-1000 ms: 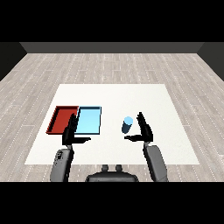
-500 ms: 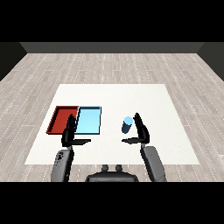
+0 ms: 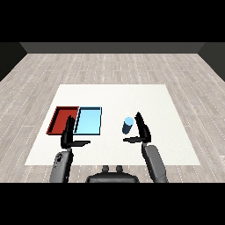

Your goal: Pick the blue can and put it in the blue box

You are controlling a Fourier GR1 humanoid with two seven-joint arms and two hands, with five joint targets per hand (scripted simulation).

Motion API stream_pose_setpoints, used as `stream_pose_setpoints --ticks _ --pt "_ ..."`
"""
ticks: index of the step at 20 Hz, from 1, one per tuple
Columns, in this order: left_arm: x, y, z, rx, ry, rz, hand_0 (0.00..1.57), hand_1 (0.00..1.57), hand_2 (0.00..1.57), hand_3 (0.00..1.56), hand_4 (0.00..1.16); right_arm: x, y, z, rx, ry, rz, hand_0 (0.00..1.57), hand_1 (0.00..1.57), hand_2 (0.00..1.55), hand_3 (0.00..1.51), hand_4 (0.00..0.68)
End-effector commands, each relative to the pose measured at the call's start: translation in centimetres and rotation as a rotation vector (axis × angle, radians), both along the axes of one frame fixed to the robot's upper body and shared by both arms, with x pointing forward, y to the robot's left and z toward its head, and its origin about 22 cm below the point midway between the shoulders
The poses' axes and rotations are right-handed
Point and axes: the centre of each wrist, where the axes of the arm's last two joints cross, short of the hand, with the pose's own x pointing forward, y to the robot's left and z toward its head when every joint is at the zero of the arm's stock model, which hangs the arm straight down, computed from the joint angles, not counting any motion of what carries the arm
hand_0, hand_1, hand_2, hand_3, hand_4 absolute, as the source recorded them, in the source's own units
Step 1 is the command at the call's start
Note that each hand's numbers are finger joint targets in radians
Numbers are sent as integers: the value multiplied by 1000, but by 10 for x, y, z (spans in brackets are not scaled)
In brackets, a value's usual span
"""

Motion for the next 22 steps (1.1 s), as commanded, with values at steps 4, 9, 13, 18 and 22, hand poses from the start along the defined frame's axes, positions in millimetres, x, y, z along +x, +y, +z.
stream_pose_setpoints --ticks 4,9,13,18,22 --pt "17 -22 -7 14 8 -18 0 0 0 0 0 7 -5 -14 -5 20 -28 0 0 0 0 0" --pt "5 2 -3 28 3 -4 0 0 0 0 0 3 2 -8 13 49 -38 0 0 0 0 0" --pt "5 9 -7 -3 3 -7 0 0 0 0 0 14 7 -18 16 120 -66 0 0 0 0 0" --pt "16 7 17 12 19 17 0 0 0 0 0 43 -3 -34 19 142 -78 0 0 0 0 0" --pt "-2 -1 7 21 1 31 0 0 0 0 0 47 -20 -41 44 184 -94 0 0 0 0 0"
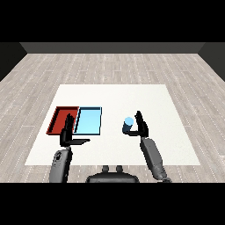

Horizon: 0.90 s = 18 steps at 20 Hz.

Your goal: Pick the blue can and put it in the blue box

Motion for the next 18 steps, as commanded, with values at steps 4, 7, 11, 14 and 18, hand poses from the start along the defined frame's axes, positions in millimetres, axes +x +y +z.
stream_pose_setpoints --ticks 4,7,11,14,18 --pt "0 2 -22 -6 -10 1 0 0 0 0 0 9 -7 -18 43 31 -21 0 0 0 0 0" --pt "18 -1 -2 -15 -6 12 0 0 0 0 0 15 0 1 56 68 5 0 0 0 0 0" --pt "1 7 9 22 -23 25 0 0 0 0 0 22 16 -10 88 73 2 0 0 0 0 0" --pt "-3 -4 13 7 -30 24 0 0 0 0 0 14 22 -38 61 80 -21 0 0 0 0 0" --pt "6 6 -7 -3 -24 21 0 0 0 0 0 17 15 -28 83 79 -20 0 0 0 0 0"
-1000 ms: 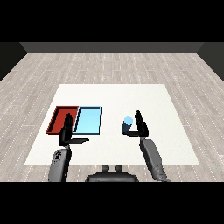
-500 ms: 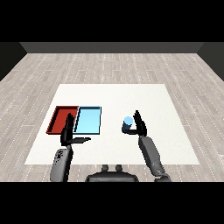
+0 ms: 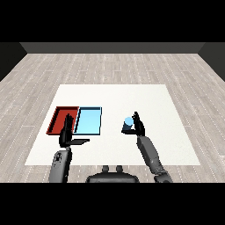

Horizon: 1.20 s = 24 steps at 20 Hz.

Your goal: Pick the blue can and put it in the blue box

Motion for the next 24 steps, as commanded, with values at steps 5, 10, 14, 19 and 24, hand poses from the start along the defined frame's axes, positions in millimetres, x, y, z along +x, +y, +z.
stream_pose_setpoints --ticks 5,10,14,19,24 --pt "-2 5 -4 -25 -3 -1 0 0 0 0 0 8 5 3 43 0 16 0 0 0 0 0" --pt "-11 4 -3 12 -5 14 0 0 0 0 0 23 17 0 37 10 8 0 0 0 0 0" --pt "-7 -3 -2 -5 -11 -10 0 0 0 0 0 25 16 2 7 36 28 0 0 0 0 0" --pt "1 5 -5 9 -11 8 0 0 0 0 0 15 20 3 -2 15 -49 0 0 500 0 0" --pt "3 -18 -11 -5 -15 -20 0 0 0 0 0 15 8 -9 -70 114 -112 1466 1466 1466 1446 536"
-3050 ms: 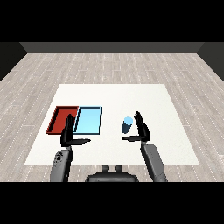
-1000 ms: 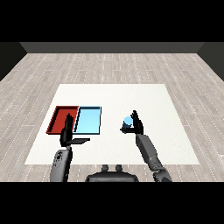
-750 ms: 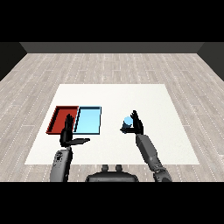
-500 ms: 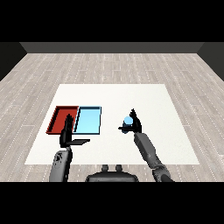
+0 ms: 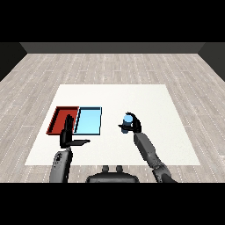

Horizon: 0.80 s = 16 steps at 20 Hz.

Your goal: Pick the blue can and put it in the blue box

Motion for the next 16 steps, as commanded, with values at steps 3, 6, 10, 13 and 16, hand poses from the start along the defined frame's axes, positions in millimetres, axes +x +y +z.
stream_pose_setpoints --ticks 3,6,10,13,16 --pt "5 8 3 -14 3 -2 0 0 0 0 0 -5 8 5 -55 40 -43 1472 1472 1461 1444 554" --pt "0 -1 12 22 -6 -1 0 0 0 0 0 2 6 2 -53 6 -27 1456 1456 1449 1419 523" --pt "-11 -8 -1 26 0 -6 0 0 0 0 0 0 20 10 -72 -73 -9 1465 1465 1467 1324 448" --pt "-4 -1 5 -4 25 -20 0 0 0 0 0 11 25 26 -133 -142 -10 1451 1451 1470 1348 477" --pt "-6 -1 5 11 3 -12 0 0 0 0 0 1 31 29 -170 -198 5 1452 1452 1475 1367 498"
